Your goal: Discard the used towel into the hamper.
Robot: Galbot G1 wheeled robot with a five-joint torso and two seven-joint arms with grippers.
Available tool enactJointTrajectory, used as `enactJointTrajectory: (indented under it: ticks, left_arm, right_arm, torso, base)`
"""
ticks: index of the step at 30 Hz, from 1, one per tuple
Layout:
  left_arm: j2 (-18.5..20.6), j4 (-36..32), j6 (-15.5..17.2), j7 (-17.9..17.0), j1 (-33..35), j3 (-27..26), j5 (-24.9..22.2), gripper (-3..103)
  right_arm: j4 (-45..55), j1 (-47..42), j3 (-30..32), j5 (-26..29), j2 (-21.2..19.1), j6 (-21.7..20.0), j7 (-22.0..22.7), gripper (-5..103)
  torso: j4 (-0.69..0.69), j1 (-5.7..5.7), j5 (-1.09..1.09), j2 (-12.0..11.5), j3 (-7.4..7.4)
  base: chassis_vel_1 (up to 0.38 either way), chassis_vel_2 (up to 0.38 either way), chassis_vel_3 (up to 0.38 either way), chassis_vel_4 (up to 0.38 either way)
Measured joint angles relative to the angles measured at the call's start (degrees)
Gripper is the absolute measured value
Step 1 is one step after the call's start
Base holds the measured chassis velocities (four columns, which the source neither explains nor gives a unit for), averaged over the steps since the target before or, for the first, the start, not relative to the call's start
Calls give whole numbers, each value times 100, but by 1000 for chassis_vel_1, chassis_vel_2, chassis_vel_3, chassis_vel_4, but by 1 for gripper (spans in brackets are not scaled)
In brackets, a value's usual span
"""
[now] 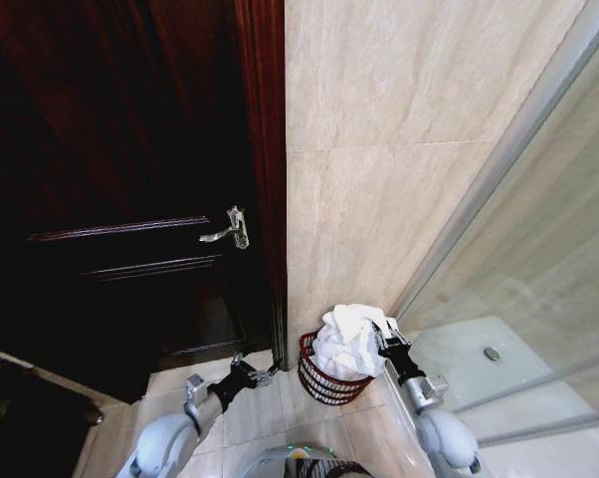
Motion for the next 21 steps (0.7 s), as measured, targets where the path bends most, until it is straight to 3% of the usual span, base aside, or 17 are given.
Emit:
enactJointTrajectory:
  ticks: [3, 7, 11, 21]
  left_arm:
    - [179, 173, -143, 104, -303, 175, -95, 97]
    - [793, 603, -326, 277, -972, 614, -469, 97]
    - [1101, 766, -417, 357, -1253, 935, -692, 97]
    - [1113, 1225, -465, 476, -2060, 1957, -900, 97]
  right_arm:
    - [14, 11, -22, 22, -38, -38, 0, 18]
    - [18, 69, -134, 34, -93, -100, -4, 18]
    - [27, 110, -220, 3, -58, -135, -7, 18]
    - [17, 136, -227, -59, -15, -154, -55, 18]
  torso:
    - [0, 0, 1, 0, 0]
    - [-1, 0, 0, 0, 0]
    - [0, 0, 0, 0, 0]
    - [1, 0, 0, 0, 0]
  base:
    - [0, 0, 0, 0]
    - [0, 0, 0, 0]
    - [0, 0, 0, 0]
    - [0, 0, 0, 0]
